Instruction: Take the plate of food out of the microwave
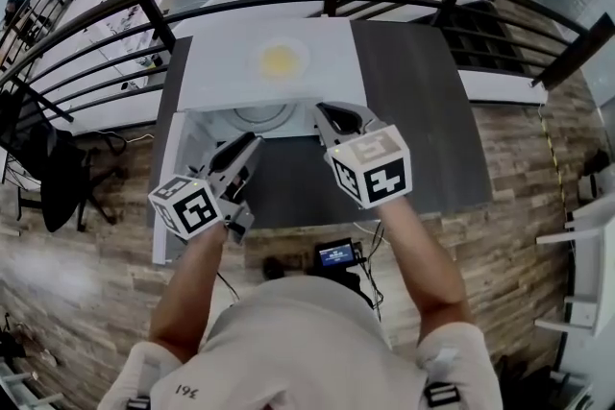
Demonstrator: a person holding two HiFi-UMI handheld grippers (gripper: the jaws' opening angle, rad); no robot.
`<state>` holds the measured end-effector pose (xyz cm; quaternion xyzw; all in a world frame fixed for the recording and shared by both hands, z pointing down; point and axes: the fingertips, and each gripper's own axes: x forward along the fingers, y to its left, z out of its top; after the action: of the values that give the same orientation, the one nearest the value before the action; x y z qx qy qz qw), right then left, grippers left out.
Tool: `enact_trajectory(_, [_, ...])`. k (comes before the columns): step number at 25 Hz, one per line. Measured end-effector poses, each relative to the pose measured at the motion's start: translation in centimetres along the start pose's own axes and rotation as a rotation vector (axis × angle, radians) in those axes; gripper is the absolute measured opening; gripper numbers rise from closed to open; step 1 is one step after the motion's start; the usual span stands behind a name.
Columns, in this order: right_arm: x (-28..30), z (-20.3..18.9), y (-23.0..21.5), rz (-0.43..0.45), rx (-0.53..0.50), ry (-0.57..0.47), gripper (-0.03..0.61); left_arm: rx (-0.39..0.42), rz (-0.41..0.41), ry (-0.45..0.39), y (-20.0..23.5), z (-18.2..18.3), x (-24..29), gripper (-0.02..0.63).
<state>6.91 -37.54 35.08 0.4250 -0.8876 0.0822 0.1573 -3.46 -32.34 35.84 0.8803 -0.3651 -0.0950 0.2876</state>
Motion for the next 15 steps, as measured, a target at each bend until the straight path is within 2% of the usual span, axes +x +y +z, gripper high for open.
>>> enact_trajectory(5, [-1.4,-1.0,0.3,0.006,0.041,-0.009,0.002,-0.007,0.010,0.018,-0.1,-1.5,-1.4,0.115])
enact_trajectory(15, [-2.6,-1.9,0.2,-0.012,0.089,-0.019,0.002,0.000,0.033,0.009,0.0,-1.8,-3.6,0.115])
